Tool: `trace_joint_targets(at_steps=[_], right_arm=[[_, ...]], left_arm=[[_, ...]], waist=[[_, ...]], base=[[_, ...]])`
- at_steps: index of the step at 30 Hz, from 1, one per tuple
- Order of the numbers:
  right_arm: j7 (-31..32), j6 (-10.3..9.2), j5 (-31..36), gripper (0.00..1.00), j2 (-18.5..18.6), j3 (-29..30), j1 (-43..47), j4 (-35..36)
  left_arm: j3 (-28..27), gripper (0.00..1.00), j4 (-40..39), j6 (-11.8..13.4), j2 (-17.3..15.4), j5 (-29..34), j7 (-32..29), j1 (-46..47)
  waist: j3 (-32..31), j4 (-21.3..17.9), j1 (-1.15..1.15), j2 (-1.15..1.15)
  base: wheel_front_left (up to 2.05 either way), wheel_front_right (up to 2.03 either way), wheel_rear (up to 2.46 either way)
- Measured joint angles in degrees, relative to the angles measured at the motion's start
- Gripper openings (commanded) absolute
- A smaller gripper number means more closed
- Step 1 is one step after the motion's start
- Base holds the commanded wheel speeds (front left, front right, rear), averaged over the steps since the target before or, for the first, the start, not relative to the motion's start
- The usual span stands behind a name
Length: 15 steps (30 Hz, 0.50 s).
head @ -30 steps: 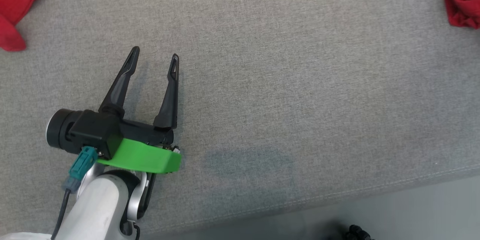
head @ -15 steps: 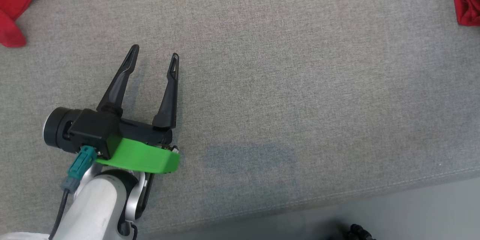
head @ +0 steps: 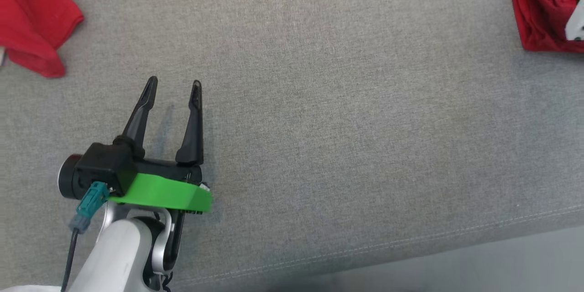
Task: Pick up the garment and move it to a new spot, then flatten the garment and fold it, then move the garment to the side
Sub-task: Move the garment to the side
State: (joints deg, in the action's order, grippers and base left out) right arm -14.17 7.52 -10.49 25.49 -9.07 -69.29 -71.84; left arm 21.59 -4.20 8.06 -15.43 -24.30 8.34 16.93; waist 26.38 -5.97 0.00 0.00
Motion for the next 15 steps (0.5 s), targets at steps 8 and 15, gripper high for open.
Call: trace_joint_targets(at_steps=[8, 15], right_arm=[[-0.8, 0.00, -3.9, 1.00, -5.1, -3.5, 6.7, 8.6], [-0.9, 0.00, -7.2, 1.00, -8.0, -5.6, 16.5, 20.7]], left_arm=[[-2.8, 1.00, 4.7, 0.8, 0.5, -2.8, 2.9, -3.4], [-5.5, 1.00, 7.4, 1.6, 0.3, -4.6, 4.7, -7.3]], waist=[[-7.1, 0.5, -0.01, 0.00], [-13.0, 1.4, -0.01, 0.00]], base=[[0.00, 0.00, 0.00], [0.00, 0.00, 0.00]])
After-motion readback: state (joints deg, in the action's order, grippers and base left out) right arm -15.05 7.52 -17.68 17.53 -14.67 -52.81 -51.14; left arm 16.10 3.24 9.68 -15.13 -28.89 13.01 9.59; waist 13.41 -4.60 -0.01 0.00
